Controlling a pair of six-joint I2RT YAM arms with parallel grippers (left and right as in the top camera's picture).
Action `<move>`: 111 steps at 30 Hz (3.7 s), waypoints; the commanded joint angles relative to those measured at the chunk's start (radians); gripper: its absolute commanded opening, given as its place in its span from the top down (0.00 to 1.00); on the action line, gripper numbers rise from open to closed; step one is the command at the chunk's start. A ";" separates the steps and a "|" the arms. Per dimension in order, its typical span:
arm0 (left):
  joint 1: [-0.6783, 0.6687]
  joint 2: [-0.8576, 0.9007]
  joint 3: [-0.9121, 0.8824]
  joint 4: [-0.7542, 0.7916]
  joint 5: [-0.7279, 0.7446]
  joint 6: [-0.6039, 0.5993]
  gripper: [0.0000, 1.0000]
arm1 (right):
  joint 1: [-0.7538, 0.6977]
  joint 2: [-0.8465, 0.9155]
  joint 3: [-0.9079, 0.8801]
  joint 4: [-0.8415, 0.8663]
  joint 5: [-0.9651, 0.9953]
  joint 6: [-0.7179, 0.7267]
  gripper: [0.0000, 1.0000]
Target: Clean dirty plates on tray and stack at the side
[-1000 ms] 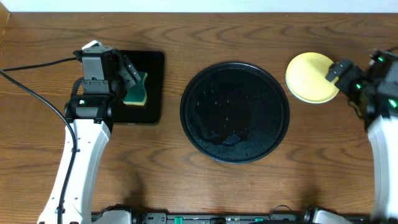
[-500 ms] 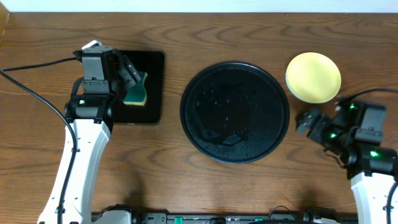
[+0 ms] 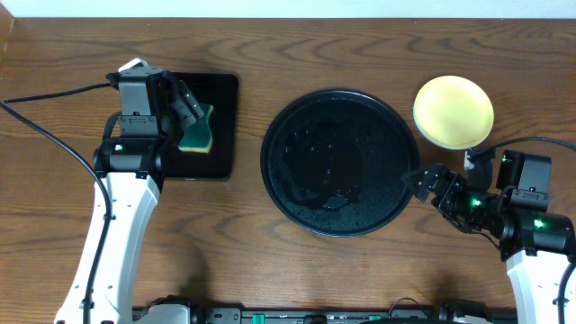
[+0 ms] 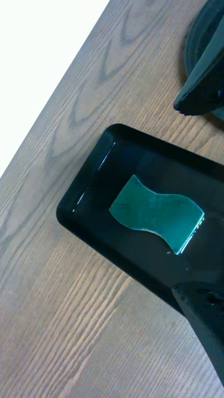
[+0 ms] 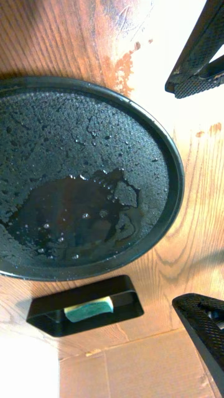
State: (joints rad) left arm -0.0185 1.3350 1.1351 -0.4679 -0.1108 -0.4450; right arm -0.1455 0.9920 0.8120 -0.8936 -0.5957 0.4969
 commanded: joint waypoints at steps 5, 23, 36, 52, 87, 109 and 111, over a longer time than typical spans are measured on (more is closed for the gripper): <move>0.002 0.002 -0.007 -0.003 -0.008 -0.002 0.14 | 0.011 -0.010 0.004 -0.021 0.146 -0.081 0.01; 0.002 0.002 -0.007 -0.003 -0.008 -0.002 0.14 | 0.056 -0.218 -0.528 0.774 0.109 -0.330 0.01; 0.002 0.002 -0.007 -0.003 -0.008 -0.002 0.14 | 0.063 -0.529 -0.806 1.080 0.117 -0.337 0.01; 0.002 0.002 -0.007 -0.003 -0.008 -0.002 0.14 | 0.063 -0.938 -0.806 0.846 0.208 -0.436 0.01; 0.002 0.002 -0.007 -0.003 -0.008 -0.002 0.14 | 0.099 -0.987 -0.806 0.818 0.580 -0.558 0.01; 0.002 0.002 -0.007 -0.003 -0.092 0.032 0.14 | 0.099 -0.987 -0.806 0.818 0.580 -0.558 0.01; 0.002 0.002 -0.007 -0.003 -0.185 0.048 0.14 | 0.099 -0.987 -0.806 0.818 0.580 -0.558 0.01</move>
State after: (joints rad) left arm -0.0185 1.3350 1.1351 -0.4683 -0.1608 -0.4343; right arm -0.0463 0.0124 0.0071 -0.0708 -0.0261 -0.0486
